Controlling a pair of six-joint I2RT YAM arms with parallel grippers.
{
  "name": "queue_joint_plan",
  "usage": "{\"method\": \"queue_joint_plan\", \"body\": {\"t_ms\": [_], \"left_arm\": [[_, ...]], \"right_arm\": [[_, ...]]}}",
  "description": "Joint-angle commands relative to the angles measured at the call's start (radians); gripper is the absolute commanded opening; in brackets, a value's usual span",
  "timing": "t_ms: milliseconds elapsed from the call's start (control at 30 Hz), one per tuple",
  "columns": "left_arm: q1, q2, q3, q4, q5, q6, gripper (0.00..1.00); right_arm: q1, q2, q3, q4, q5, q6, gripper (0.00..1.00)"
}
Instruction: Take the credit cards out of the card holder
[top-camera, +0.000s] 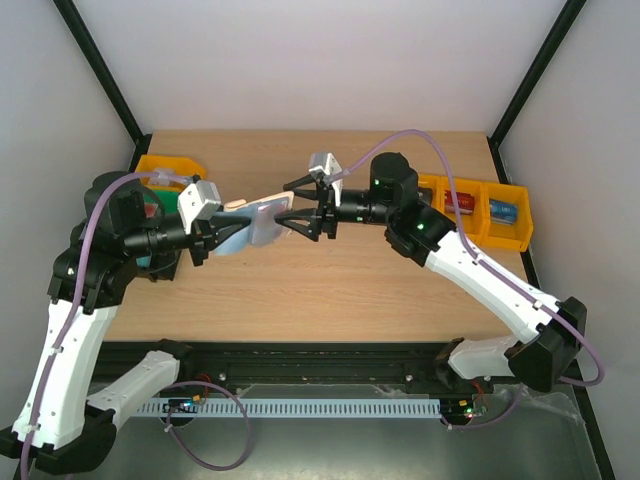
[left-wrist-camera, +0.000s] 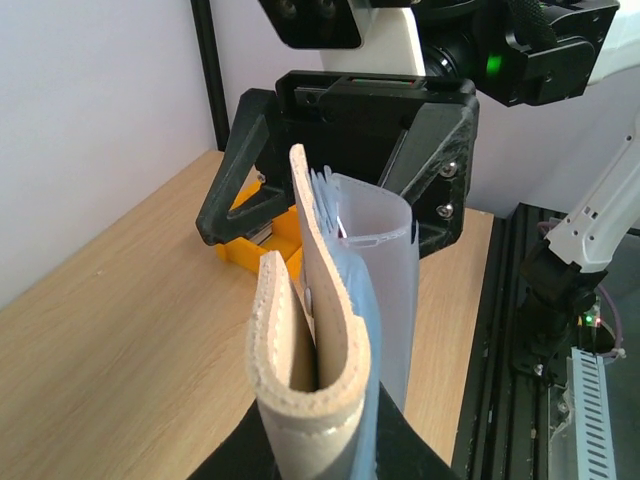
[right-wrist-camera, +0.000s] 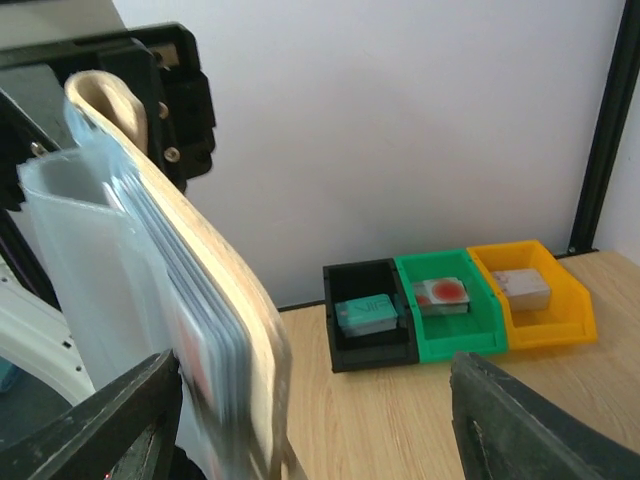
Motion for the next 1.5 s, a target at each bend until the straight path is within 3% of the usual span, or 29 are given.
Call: {"method": "queue_joint_plan", "body": {"t_ms": [0, 300, 367, 533, 700, 767, 900, 1033, 1167, 1367, 1467], "left_arm": [[0.003, -0.016, -0.021, 0.08, 0.05, -0.04, 0.02], [0.007, -0.025, -0.043, 0.122, 0.062, -0.083, 0.02], [0.01, -0.029, -0.048, 0.127, 0.065, -0.087, 0.02], [0.018, -0.044, -0.084, 0.146, 0.063, -0.107, 0.02], [0.026, -0.06, -0.129, 0.193, 0.007, -0.154, 0.03], [0.031, -0.067, -0.14, 0.206, -0.017, -0.162, 0.17], [0.062, -0.082, -0.163, 0.223, -0.027, -0.184, 0.62], [0.106, -0.129, -0.213, 0.232, -0.025, -0.187, 0.87], [0.132, -0.203, -0.32, 0.306, -0.088, -0.247, 0.99], [0.151, -0.339, -0.502, 0.434, -0.29, -0.388, 0.99], [0.162, -0.402, -0.588, 0.496, -0.32, -0.472, 0.99]], "right_arm": [[0.028, 0.019, 0.027, 0.096, -0.003, 0.027, 0.71], [0.101, 0.098, 0.092, 0.113, -0.046, 0.014, 0.72], [0.105, 0.102, 0.094, 0.133, -0.058, 0.032, 0.67], [0.106, 0.1, 0.092, 0.174, -0.08, 0.087, 0.31], [0.107, 0.1, 0.1, 0.165, -0.077, 0.11, 0.03], [0.107, 0.097, 0.104, 0.126, -0.041, 0.099, 0.02], [0.106, 0.082, 0.098, 0.057, 0.048, 0.061, 0.02], [0.106, 0.1, 0.137, -0.041, 0.131, 0.043, 0.02], [0.107, 0.173, 0.224, -0.144, 0.211, 0.08, 0.02], [0.109, 0.241, 0.279, -0.208, 0.374, 0.177, 0.02], [0.118, 0.268, 0.309, -0.239, 0.46, 0.223, 0.02]]}}
